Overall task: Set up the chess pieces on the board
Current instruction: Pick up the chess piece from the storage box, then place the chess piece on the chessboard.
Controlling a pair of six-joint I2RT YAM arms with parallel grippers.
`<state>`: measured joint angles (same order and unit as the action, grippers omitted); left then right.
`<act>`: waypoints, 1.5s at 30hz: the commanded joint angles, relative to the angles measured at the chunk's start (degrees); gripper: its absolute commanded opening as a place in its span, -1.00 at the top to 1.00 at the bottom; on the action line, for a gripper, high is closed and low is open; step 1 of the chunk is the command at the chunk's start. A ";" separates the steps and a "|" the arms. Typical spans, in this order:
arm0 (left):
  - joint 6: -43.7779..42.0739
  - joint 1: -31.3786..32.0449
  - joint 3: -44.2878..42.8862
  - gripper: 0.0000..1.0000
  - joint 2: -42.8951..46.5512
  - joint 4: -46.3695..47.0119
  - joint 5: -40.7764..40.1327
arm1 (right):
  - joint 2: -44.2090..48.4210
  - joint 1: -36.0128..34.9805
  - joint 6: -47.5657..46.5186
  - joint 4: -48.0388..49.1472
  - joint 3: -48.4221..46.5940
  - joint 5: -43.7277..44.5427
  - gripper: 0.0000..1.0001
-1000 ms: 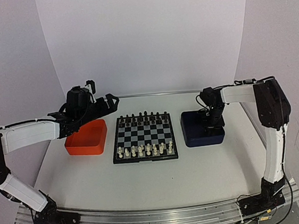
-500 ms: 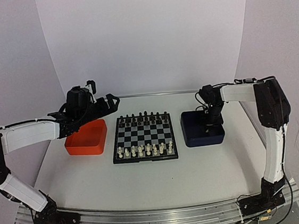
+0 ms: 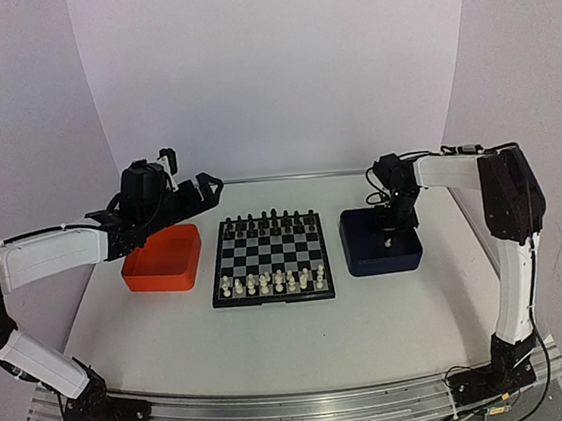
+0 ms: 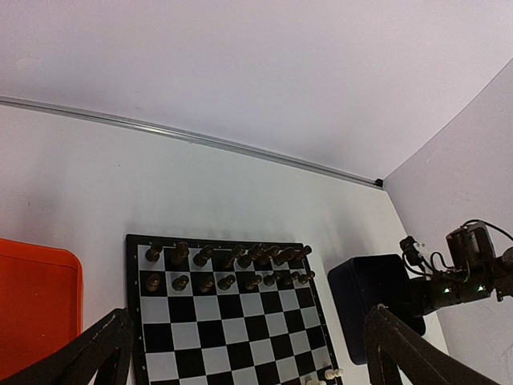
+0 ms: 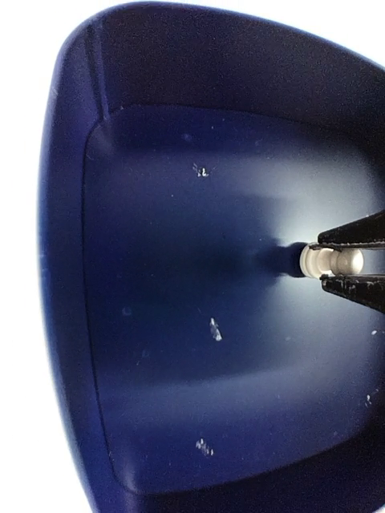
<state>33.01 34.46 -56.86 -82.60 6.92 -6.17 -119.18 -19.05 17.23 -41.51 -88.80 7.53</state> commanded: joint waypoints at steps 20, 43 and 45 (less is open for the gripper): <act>0.85 -0.09 4.95 -0.99 6.06 -0.57 -4.06 | -4.83 -28.16 -21.21 -0.20 -30.01 -13.18 1.00; -1.72 -0.18 5.53 -0.99 7.41 -1.78 -3.69 | -26.25 -34.47 -25.33 -0.63 -46.98 -12.40 1.00; -1.89 -0.18 5.53 -0.99 7.28 -1.66 -3.66 | -27.04 -34.55 -25.23 -0.61 -47.47 -12.81 1.00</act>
<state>32.68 34.46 -50.54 -77.41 5.41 -9.21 -144.06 -53.30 -7.34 -41.88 -133.59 -5.34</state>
